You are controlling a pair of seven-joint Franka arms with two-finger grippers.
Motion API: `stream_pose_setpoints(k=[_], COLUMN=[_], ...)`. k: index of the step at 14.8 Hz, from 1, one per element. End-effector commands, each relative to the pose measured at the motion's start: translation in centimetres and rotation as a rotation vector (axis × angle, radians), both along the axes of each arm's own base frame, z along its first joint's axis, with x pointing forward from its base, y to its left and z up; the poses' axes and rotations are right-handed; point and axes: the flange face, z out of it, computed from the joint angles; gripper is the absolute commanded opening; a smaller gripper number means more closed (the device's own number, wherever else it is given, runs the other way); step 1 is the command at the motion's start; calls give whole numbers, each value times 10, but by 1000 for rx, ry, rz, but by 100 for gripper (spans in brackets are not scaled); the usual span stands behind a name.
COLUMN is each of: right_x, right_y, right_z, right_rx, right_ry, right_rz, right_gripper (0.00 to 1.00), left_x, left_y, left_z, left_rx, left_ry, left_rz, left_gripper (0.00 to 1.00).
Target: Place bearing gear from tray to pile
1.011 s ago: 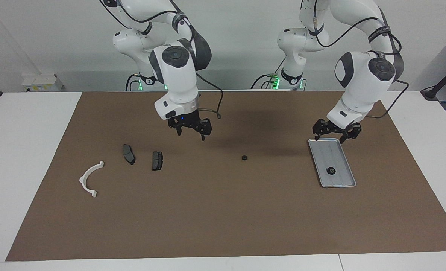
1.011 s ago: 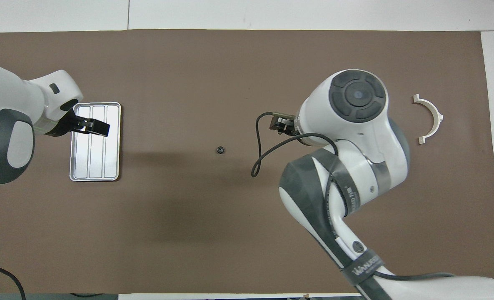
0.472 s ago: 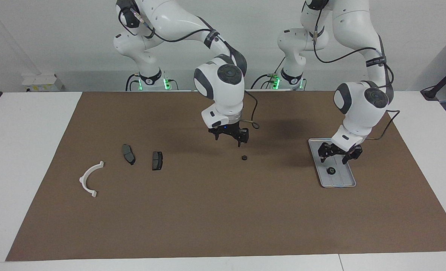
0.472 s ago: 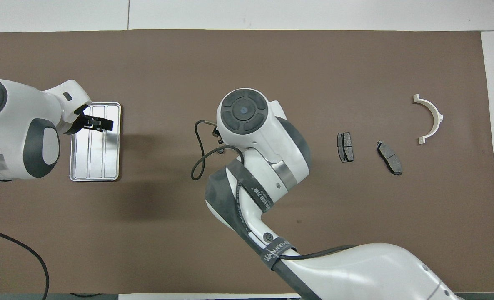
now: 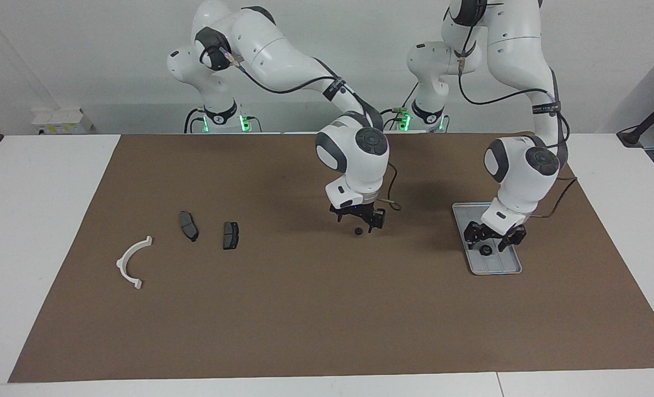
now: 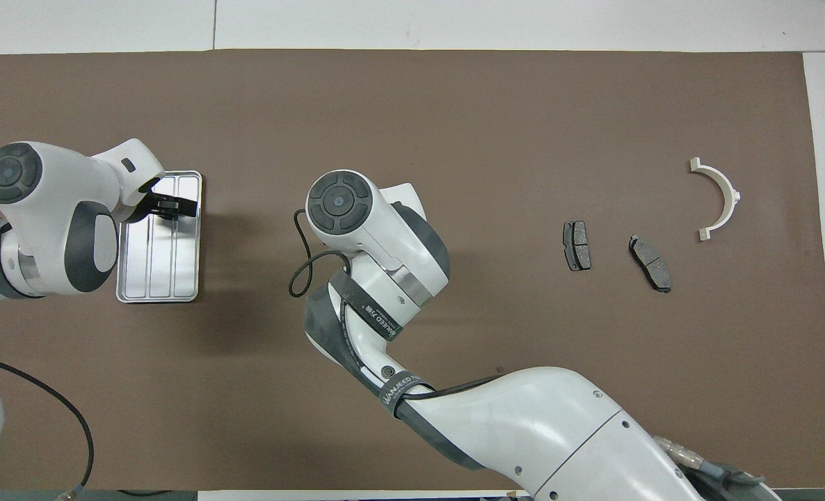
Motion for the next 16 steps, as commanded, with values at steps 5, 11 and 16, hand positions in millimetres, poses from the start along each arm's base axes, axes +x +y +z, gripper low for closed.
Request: stream_pose_setpoints(k=[5,11,16], right_x=[7,0,2], right_y=[17,24,22], right_z=[-24,-36,-36], right_rx=[4,-13,-14], right_ry=[-24,-23,-24], right_rz=[-47,-28,-30], right_gripper=[100,89,61], left_x=[3,4,4], left_y=[9,12,15], left_z=[-9,-18,-19], left_rx=[20,42,42], left_ry=[-28,-39,-37], left_rz=[-39,-76,-69], left_gripper=[92,91,56])
